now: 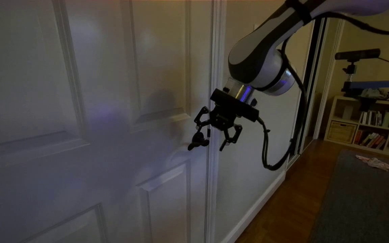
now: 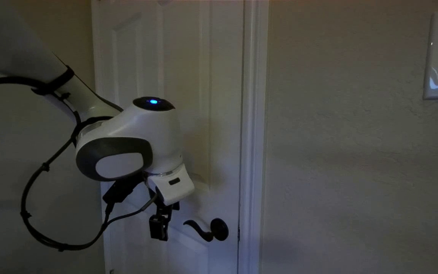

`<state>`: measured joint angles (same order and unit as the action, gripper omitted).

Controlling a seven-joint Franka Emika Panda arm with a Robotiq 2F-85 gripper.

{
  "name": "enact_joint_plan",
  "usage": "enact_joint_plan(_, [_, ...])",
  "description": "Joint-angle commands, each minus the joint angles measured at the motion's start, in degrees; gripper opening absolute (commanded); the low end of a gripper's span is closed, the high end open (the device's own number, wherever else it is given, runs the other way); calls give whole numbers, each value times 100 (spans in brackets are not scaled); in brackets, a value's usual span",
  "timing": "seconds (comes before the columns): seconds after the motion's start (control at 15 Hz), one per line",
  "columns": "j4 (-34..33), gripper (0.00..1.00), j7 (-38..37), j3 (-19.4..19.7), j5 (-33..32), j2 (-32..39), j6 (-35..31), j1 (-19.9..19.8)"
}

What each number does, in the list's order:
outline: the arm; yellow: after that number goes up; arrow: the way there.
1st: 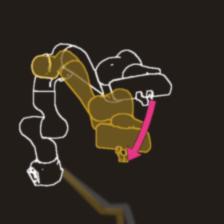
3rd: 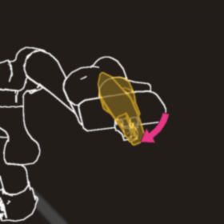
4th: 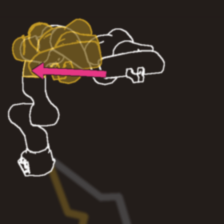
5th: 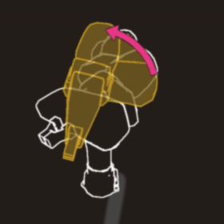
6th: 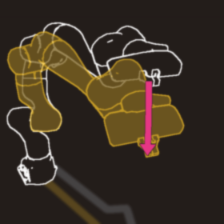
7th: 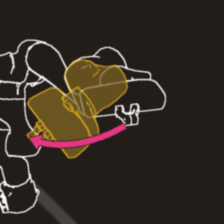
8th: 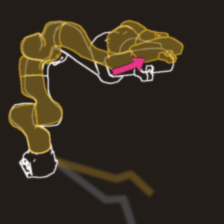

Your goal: Push the door handle down and open the door

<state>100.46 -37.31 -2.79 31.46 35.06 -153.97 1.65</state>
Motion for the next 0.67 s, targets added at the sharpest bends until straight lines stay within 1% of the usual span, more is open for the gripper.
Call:
enact_joint_plan(0.0, [-186,100,-317,-87,340,349,-691,81])
enact_joint_plan(0.2, [-211,100,-364,-203,653,589,-1365,92])
enact_joint_plan(0.4, [-282,100,-200,-471,1087,788,-2191,-4])
enact_joint_plan(0.6, [-348,100,-145,-731,1244,927,-2836,-110])
